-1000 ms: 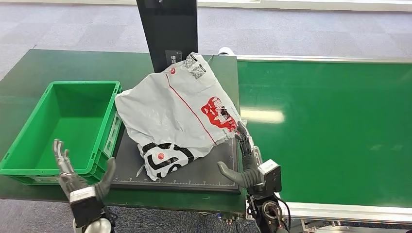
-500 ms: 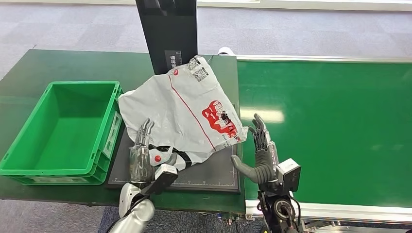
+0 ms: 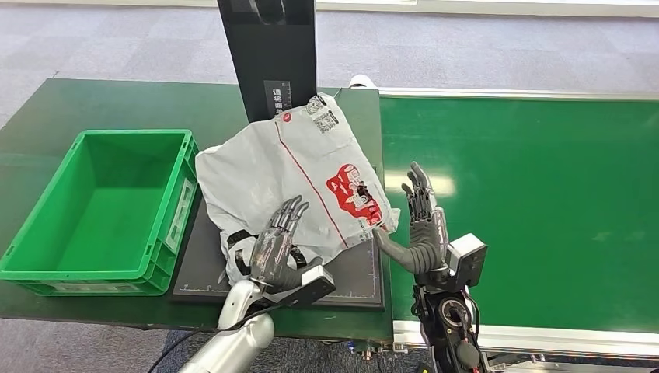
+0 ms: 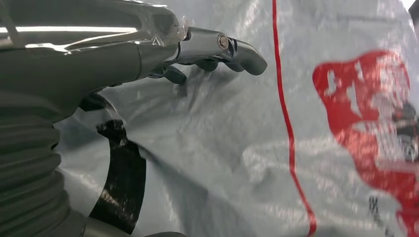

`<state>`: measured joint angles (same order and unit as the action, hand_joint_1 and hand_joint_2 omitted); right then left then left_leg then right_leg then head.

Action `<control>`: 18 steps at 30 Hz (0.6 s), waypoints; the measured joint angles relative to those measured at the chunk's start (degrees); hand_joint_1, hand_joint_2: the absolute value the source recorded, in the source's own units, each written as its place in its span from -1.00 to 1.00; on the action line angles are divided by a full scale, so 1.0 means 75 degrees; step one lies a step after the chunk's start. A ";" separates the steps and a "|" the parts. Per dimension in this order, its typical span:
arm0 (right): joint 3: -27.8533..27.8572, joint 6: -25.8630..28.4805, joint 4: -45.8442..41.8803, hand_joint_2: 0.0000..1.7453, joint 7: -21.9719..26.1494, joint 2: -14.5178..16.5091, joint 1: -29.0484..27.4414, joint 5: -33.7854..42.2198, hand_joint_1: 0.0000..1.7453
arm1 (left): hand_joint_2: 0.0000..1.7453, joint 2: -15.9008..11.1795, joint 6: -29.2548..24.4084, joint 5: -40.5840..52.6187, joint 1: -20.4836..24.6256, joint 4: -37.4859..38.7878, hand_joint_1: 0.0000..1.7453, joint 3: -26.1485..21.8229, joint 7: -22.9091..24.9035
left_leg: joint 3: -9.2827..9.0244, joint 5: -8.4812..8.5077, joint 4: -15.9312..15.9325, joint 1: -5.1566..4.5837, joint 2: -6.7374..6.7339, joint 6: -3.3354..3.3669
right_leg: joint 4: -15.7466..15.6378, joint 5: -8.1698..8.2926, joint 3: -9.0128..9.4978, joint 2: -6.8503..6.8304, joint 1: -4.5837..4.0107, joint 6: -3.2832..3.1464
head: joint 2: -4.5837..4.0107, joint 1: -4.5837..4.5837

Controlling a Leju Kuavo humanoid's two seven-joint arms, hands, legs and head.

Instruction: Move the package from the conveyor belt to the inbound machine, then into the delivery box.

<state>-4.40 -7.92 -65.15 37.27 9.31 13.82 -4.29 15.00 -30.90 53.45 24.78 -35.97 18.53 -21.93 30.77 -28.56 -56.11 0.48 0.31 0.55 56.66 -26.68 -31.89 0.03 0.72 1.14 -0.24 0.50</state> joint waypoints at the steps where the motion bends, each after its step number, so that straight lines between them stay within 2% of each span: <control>1: 0.0007 -0.0010 0.0023 1.00 0.0004 0.0000 0.0015 0.0016 -1.00 | 1.00 0.0005 0.0058 0.0099 0.0082 0.0165 -1.00 0.0074 0.0082 | 0.0000 0.0000 0.0000 0.0000 0.0000 0.0000 | 0.0000 0.0000 0.0000 0.0000 0.0000 0.0000 | 0.0000 -0.0001; 7: 0.0031 -0.0078 0.0179 1.00 0.0020 -0.0004 0.0145 0.0087 -1.00 | 1.00 0.0047 0.0433 0.0512 0.0436 0.0916 -1.00 0.0495 0.0461 | 0.0002 0.0000 0.0000 0.0000 0.0000 0.0000 | 0.0000 -0.0001 -0.0001 -0.0001 0.0000 0.0000 | 0.0000 0.0000; 16: 0.0039 -0.0119 0.0406 1.00 0.0117 -0.0042 0.0230 0.0198 -1.00 | 1.00 0.0041 0.0756 0.0463 0.0903 0.1463 -1.00 0.0751 0.0440 | -0.0002 0.0004 0.0000 0.0000 0.0002 0.0003 | 0.0001 0.0000 0.0008 -0.0002 0.0000 0.0000 | 0.0000 0.0000; 18: 0.0039 -0.0145 0.0446 1.00 0.0133 -0.0046 0.0251 0.0208 -1.00 | 1.00 0.0032 0.0778 0.0451 0.0961 0.1528 -0.82 0.0763 0.0441 | -0.0002 0.0004 0.0001 0.0000 0.0002 0.0003 | 0.0001 0.0001 0.0008 -0.0001 0.0000 0.0000 | 0.0000 0.0000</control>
<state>-4.11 -9.01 -61.81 38.27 8.97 15.70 -2.73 15.25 -25.06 56.83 31.99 -24.51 24.26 -18.62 30.75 -28.53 -56.11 0.48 0.32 0.57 56.67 -26.67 -31.83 0.02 0.72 1.14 -0.24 0.50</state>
